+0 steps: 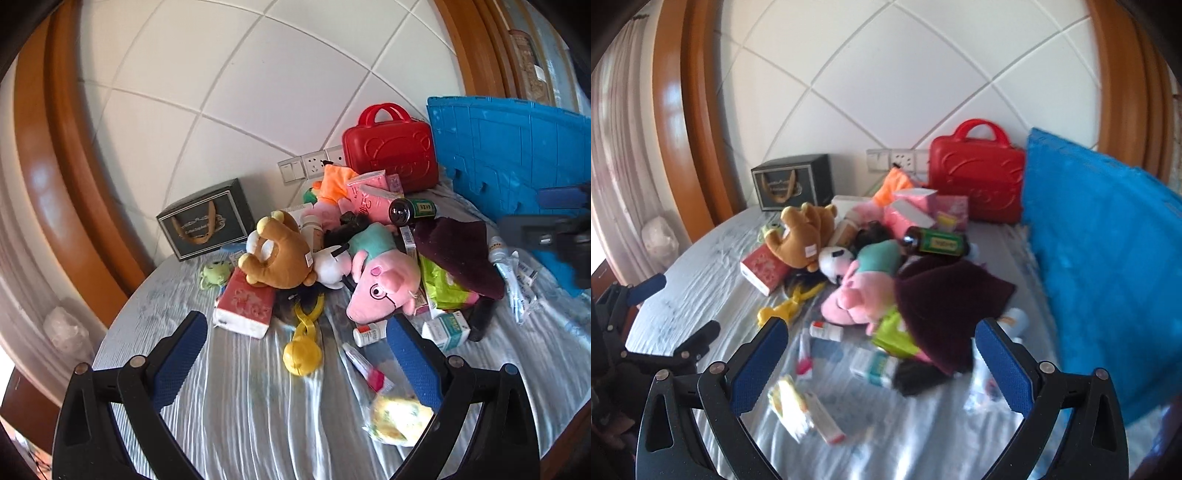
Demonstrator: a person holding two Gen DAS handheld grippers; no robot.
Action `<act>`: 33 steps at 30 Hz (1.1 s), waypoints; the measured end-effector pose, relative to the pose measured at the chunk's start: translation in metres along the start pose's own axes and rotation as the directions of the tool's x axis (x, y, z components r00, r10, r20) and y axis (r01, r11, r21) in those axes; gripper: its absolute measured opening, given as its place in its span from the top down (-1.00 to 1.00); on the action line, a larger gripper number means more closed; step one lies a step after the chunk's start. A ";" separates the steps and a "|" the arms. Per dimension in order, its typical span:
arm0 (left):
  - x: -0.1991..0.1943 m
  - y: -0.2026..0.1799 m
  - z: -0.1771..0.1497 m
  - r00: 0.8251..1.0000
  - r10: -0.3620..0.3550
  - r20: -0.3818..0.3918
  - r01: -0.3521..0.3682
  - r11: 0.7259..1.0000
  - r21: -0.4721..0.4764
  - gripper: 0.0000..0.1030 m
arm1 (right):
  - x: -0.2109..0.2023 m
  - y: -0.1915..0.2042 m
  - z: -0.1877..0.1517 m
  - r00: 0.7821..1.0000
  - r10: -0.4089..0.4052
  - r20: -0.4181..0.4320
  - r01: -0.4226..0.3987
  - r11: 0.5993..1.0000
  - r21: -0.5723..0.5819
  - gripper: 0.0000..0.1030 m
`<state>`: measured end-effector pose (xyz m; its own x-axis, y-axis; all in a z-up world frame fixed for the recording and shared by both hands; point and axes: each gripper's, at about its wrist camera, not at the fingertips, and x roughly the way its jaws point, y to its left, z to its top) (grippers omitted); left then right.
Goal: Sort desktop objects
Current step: 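Move both tools toward the pile of toys on the bed, then grasp the yellow plastic clip toy with the left tool while the right tool grasps the pink Peppa Pig plush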
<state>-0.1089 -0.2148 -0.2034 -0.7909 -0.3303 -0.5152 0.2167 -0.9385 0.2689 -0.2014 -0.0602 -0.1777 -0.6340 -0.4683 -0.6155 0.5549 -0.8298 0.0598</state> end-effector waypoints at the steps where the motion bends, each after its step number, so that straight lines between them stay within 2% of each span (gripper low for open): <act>1: 0.008 0.004 0.001 1.000 -0.005 -0.009 0.005 1.000 -0.002 -0.92 | 0.014 0.004 0.003 1.000 0.003 -0.020 -0.003 1.000 0.003 -1.00; 4: 0.028 0.014 0.002 1.000 -0.016 -0.016 0.016 1.000 -0.021 -0.92 | 0.066 0.011 0.017 0.996 0.032 -0.083 -0.032 0.999 0.007 -1.00; 7: 0.051 0.022 0.000 0.999 0.006 -0.040 -0.007 1.000 -0.022 -0.92 | 0.113 0.013 0.029 0.991 0.039 -0.131 -0.041 0.999 -0.009 -1.00; 11: 0.077 0.038 -0.009 0.994 0.023 -0.103 -0.028 0.999 -0.046 -0.92 | 0.184 0.008 0.036 0.964 0.048 -0.261 -0.048 0.999 0.005 -1.00; 16: 0.104 0.059 -0.024 0.985 0.030 -0.169 -0.044 0.996 -0.077 -0.92 | 0.241 0.005 0.037 0.930 0.017 -0.368 -0.023 1.000 -0.010 -1.00; 19: 0.118 0.060 -0.028 0.981 -0.006 -0.193 -0.011 0.996 -0.090 -0.92 | 0.258 0.013 0.039 0.922 0.010 -0.386 -0.027 0.999 -0.038 -1.00; 21: 0.131 0.055 -0.029 0.979 -0.026 -0.204 0.010 0.997 -0.080 -0.92 | 0.273 0.018 0.039 0.902 0.006 -0.432 -0.027 0.999 -0.042 -1.00; 24: 0.155 0.045 -0.027 0.970 -0.107 -0.220 0.084 0.990 -0.112 -0.92 | 0.281 0.020 0.037 0.899 -0.021 -0.438 -0.009 0.998 -0.065 -1.00; 29: 0.203 0.025 -0.033 0.938 -0.194 -0.289 0.168 0.979 -0.112 -0.92 | 0.281 0.015 0.038 0.896 -0.002 -0.444 -0.021 0.999 -0.048 -1.00; 30: 0.210 0.024 -0.038 0.931 -0.198 -0.307 0.170 0.979 -0.116 -0.85 | 0.280 0.014 0.038 0.895 0.001 -0.445 -0.025 0.999 -0.048 -1.00; 31: 0.216 0.025 -0.042 0.922 -0.206 -0.327 0.175 0.977 -0.121 -0.68 | 0.280 0.014 0.038 0.895 0.004 -0.446 -0.028 0.999 -0.047 -1.00; 33: 0.226 0.028 -0.054 0.904 -0.217 -0.370 0.180 0.975 -0.132 -0.57 | 0.278 0.011 0.037 0.895 0.015 -0.445 -0.037 0.998 -0.041 -1.00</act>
<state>-0.2509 -0.3210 -0.3565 -0.5499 -0.1326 -0.8247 0.1447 -0.9875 0.0623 -0.3918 -0.2112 -0.3189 -0.3195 -0.2963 -0.9001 0.5997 -0.7986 0.0500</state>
